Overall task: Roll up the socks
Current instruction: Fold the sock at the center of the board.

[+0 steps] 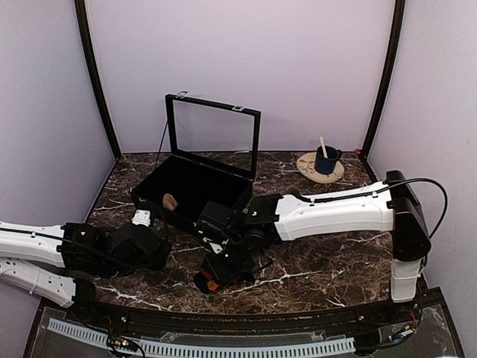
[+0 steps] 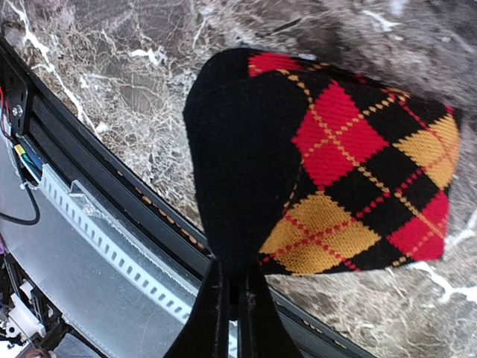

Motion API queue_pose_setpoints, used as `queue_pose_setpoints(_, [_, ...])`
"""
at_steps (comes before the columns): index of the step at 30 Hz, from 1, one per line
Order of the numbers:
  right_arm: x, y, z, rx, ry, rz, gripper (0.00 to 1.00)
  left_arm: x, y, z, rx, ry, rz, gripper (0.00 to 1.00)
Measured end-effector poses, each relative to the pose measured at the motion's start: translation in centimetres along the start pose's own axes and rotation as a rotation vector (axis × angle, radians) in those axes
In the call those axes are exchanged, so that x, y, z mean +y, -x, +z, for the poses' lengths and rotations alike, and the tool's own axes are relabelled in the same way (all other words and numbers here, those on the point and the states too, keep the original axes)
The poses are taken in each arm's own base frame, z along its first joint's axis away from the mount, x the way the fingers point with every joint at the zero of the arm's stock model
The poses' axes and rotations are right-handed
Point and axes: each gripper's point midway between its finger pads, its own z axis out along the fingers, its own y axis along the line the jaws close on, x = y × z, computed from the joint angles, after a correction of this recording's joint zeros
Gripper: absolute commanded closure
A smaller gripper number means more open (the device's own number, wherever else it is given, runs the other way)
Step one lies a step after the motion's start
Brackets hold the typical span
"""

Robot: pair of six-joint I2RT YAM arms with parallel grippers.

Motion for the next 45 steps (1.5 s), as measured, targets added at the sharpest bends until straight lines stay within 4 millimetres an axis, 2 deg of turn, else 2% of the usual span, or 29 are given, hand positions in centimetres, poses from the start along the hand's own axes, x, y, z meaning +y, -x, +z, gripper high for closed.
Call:
queue_pose_setpoints(6, [1.0, 0.1, 1.6, 0.022, 0.008, -0.011, 1.00, 0.4, -0.3, -0.2, 0.009, -0.004, -0.003, 0.59])
queue_pose_setpoints(15, [1.1, 0.0, 3.7, 0.041, -0.001, -0.012, 1.00, 0.3, -0.5, -0.2, 0.020, -0.009, -0.001, 0.59])
queue_pose_setpoints(18, [1.4, 0.3, 4.5, 0.041, 0.003, -0.011, 0.92, 0.2, -0.6, -0.2, 0.025, -0.011, 0.000, 0.59])
queue_pose_setpoints(22, [1.5, 0.3, 5.2, 0.050, 0.007, -0.002, 0.69, 0.2, -0.8, -0.1, 0.034, -0.009, 0.005, 0.59])
queue_pose_setpoints(23, [1.6, 0.4, 5.3, 0.052, 0.010, -0.008, 0.53, 0.2, -0.9, 0.0, 0.036, -0.008, 0.007, 0.59])
queue_pose_setpoints(25, [1.9, 0.6, 5.4, 0.048, 0.020, -0.008, 0.03, 0.2, -1.0, 0.1, 0.042, -0.006, 0.010, 0.59])
queue_pose_setpoints(26, [2.0, 0.7, 5.3, 0.045, 0.023, -0.006, 0.00, 0.2, -1.1, 0.2, 0.046, -0.004, 0.013, 0.59])
queue_pose_setpoints(32, [2.6, 1.4, 4.6, 0.019, 0.039, -0.025, 0.00, -0.1, -1.8, 0.9, 0.065, 0.010, 0.029, 0.59])
queue_pose_setpoints(35, [2.6, 1.7, 3.4, -0.001, 0.034, -0.032, 0.00, -0.3, -2.2, 1.5, 0.079, 0.025, 0.051, 0.59])
queue_pose_setpoints(39, [2.2, 1.7, 0.5, -0.044, 0.034, -0.041, 0.00, -1.0, -2.6, 2.4, 0.098, 0.040, 0.083, 0.59])
queue_pose_setpoints(45, [0.8, 1.6, -4.2, -0.131, 0.015, -0.064, 0.00, -3.3, -1.7, 3.1, 0.088, 0.013, 0.102, 0.60])
